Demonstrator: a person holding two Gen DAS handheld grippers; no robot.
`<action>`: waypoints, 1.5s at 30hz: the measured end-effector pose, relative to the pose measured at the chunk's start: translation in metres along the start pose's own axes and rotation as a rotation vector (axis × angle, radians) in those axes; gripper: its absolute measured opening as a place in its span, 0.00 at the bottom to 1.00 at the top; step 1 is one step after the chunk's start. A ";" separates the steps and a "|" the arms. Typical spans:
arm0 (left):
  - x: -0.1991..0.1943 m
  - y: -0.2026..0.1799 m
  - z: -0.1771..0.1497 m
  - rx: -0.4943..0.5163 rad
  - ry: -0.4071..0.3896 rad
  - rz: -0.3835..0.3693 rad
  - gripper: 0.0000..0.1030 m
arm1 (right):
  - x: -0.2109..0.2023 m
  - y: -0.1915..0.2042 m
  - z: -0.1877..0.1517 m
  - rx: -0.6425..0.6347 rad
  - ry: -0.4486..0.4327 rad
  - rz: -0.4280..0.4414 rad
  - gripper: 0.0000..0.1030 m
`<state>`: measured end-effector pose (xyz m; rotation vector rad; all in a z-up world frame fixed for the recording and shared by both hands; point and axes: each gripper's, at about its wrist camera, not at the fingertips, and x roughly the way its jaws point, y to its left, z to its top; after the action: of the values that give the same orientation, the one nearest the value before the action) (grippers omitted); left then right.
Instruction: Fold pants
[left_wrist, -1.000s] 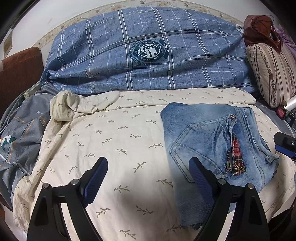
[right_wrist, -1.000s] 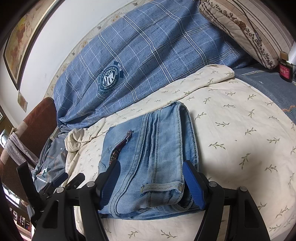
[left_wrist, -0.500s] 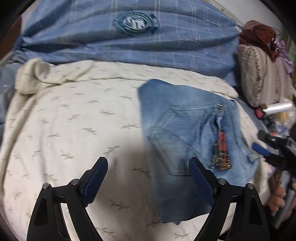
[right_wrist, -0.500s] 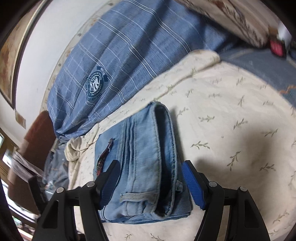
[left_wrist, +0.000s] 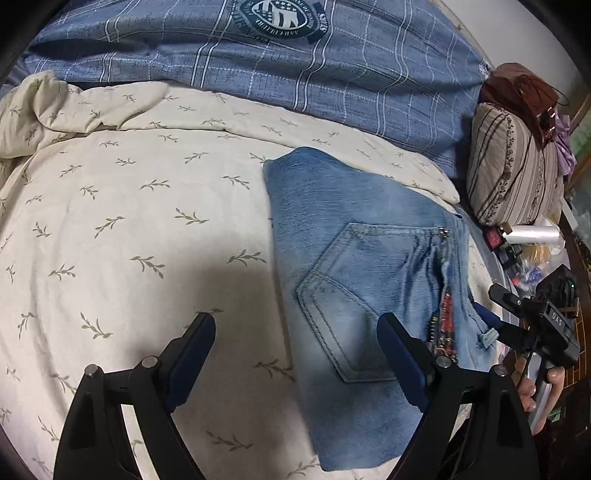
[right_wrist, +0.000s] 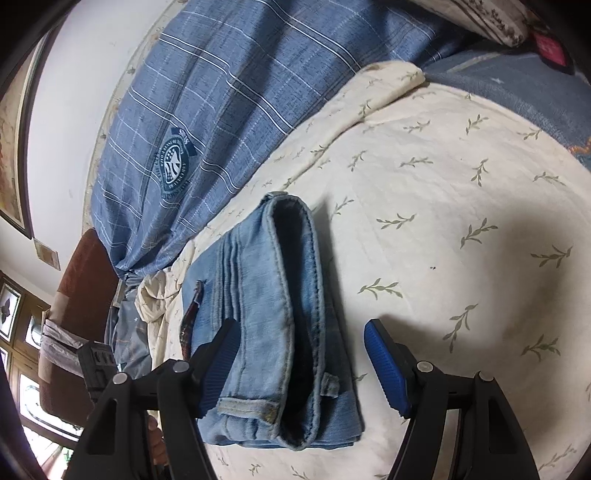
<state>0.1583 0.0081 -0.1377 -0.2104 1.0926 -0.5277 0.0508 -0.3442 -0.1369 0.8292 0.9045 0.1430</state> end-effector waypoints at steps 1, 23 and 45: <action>0.001 0.001 0.001 -0.006 0.007 -0.015 0.87 | 0.001 -0.003 0.001 0.011 0.009 0.013 0.71; 0.034 0.008 0.025 -0.004 0.122 -0.322 0.87 | 0.017 -0.022 0.022 0.035 0.182 0.146 0.71; 0.043 0.017 0.024 -0.040 0.168 -0.468 0.87 | 0.038 -0.015 0.015 -0.001 0.297 0.253 0.71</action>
<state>0.2005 -0.0011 -0.1680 -0.4696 1.2227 -0.9547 0.0830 -0.3461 -0.1664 0.9344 1.0740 0.4977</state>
